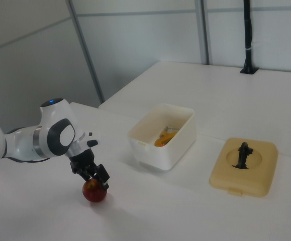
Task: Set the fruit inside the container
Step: 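Close the gripper on the red apple and lift it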
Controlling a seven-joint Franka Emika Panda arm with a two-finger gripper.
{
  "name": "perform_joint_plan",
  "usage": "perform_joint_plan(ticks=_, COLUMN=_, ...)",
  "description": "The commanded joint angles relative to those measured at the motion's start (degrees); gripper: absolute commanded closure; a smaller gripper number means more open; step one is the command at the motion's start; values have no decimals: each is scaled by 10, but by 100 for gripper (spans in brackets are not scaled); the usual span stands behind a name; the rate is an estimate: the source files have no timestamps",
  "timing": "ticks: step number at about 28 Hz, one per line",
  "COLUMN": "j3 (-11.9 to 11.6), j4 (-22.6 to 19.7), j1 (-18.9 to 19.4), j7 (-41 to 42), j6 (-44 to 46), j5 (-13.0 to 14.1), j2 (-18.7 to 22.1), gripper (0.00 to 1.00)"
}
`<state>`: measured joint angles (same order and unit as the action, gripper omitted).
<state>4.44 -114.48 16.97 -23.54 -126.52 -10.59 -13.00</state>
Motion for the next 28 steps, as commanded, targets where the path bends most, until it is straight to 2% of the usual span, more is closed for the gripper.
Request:
perform_joint_plan(ticks=1, j3=-2, j4=-52, j1=14, j7=-35, j6=-36, j5=-29, j2=23, gripper=0)
perform_joint_plan(ticks=15, j3=-2, j4=-60, j1=12, j7=-43, j6=-72, j5=-44, j2=13, gripper=1)
perform_joint_plan(ticks=17, j3=-2, j4=-58, j1=10, j7=-43, j6=-77, j5=-45, j2=10, gripper=12)
perform_joint_plan(ticks=18, j3=-2, j4=-58, j1=10, j7=-43, j6=-78, j5=-45, j2=9, gripper=23)
perform_joint_plan(ticks=19, j3=-4, j4=-55, j1=8, j7=-44, j6=-80, j5=-45, j2=9, gripper=62)
perform_joint_plan(ticks=20, j3=-6, j4=-53, j1=8, j7=-45, j6=-80, j5=-44, j2=9, gripper=89)
perform_joint_plan(ticks=21, j3=-7, j4=-49, j1=7, j7=-47, j6=-80, j5=-43, j2=10, gripper=100)
perform_joint_plan(ticks=24, j3=-7, j4=-37, j1=1, j7=-57, j6=-80, j5=-43, j2=15, gripper=100)
perform_joint_plan(ticks=28, j3=-26, j4=-2, j1=-5, j7=-58, j6=-77, j5=-35, j2=32, gripper=100)
